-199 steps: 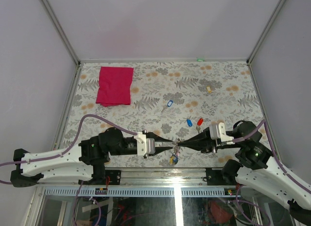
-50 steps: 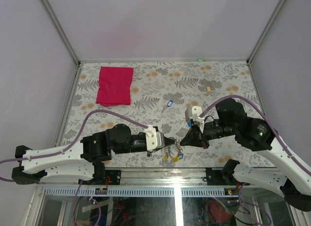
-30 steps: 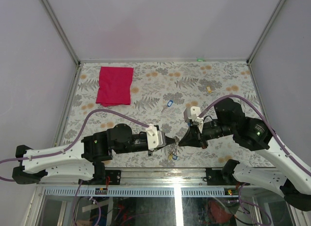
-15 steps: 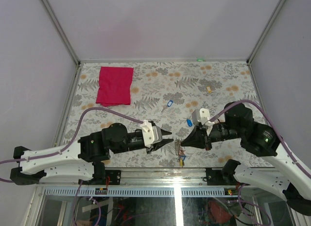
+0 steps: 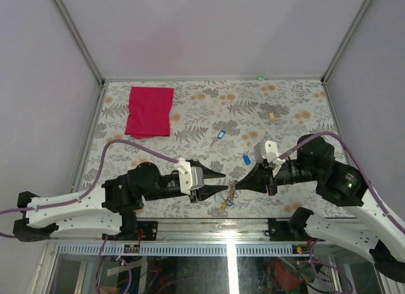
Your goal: Put the keys on the keyring
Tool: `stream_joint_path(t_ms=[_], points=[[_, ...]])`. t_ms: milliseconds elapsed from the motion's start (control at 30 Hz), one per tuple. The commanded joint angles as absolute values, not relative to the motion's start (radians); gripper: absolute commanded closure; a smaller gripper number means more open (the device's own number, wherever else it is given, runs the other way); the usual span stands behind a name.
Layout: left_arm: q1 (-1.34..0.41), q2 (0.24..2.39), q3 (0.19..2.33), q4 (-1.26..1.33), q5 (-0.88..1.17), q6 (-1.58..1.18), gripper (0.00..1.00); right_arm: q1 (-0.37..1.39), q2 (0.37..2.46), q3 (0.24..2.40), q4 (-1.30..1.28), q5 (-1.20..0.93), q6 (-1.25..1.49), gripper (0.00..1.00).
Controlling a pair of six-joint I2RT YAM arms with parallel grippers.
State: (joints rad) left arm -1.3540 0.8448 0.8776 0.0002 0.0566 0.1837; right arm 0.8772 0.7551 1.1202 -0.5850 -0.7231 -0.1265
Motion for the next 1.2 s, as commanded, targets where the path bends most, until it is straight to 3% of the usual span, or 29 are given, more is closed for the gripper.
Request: stream_joint_path(t_ms=[0,433,867,1033,1167], points=[[-1.349,0.863,0.875,0.076,0.101,0.16,0.65,0.883,0.727,1.122,-0.476,-0.724,-0.107,1.0],[-1.35,0.899,0.883,0.107,0.143,0.158,0.67,0.883,0.722,1.105,-0.455,-0.746,-0.11,1.0],[-1.35,0.909,0.906,0.089,0.148,0.165,0.75,0.884,0.746,1.107,-0.497,-0.778,-0.132,1.0],[-1.35,0.916,0.913,0.081,0.149,0.165,0.84,0.883,0.748,1.109,-0.498,-0.787,-0.134,1.0],[-1.35,0.927,0.927,0.064,0.147,0.169,0.99,0.884,0.749,1.108,-0.498,-0.791,-0.134,1.0]])
